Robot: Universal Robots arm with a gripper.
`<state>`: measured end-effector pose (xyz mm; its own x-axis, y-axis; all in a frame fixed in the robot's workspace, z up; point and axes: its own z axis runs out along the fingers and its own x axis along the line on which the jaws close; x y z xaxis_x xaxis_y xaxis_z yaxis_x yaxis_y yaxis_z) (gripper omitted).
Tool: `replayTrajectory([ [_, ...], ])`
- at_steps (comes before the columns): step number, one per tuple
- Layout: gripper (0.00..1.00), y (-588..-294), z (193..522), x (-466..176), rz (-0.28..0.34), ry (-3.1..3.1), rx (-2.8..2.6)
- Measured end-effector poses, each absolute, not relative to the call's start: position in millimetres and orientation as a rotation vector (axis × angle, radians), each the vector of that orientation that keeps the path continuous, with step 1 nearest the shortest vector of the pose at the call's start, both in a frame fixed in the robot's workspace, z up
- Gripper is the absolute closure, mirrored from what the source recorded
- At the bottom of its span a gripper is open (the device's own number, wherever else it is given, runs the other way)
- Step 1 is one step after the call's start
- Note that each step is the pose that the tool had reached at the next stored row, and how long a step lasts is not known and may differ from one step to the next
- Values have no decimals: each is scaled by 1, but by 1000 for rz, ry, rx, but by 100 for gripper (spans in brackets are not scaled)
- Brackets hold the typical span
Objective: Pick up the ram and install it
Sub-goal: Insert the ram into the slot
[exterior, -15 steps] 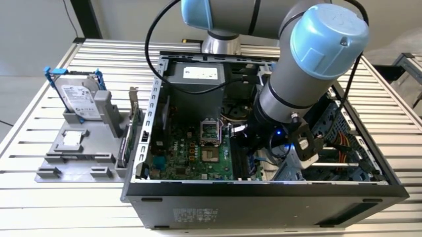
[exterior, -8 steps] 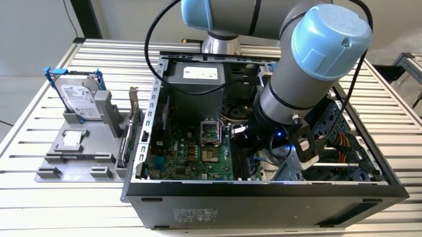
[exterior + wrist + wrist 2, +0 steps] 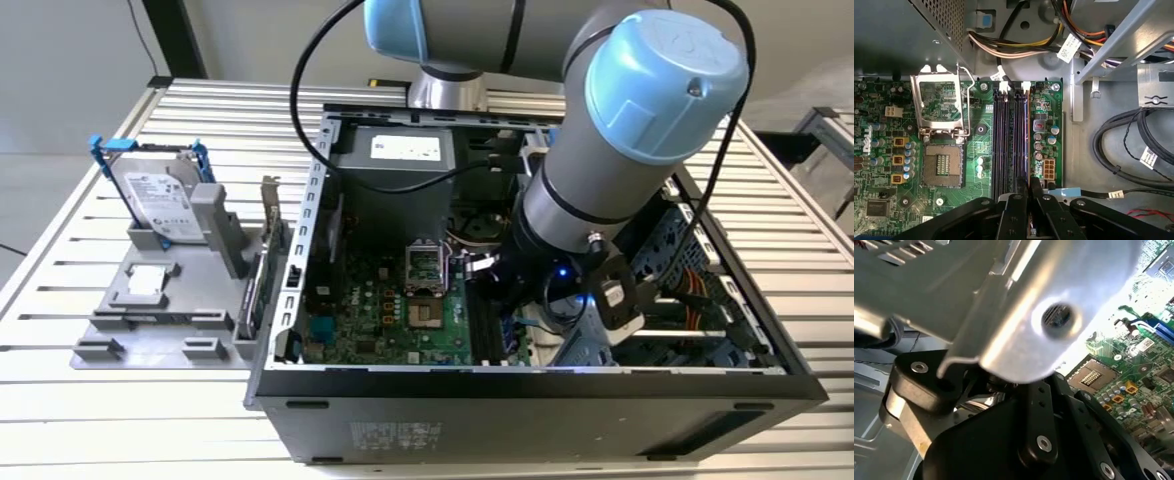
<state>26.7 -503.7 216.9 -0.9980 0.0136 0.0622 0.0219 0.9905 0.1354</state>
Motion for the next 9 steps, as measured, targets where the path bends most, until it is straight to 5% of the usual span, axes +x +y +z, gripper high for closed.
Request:
replayTrajectory([
  [9, 100, -504, 227, 26, -210, -3073, -28],
])
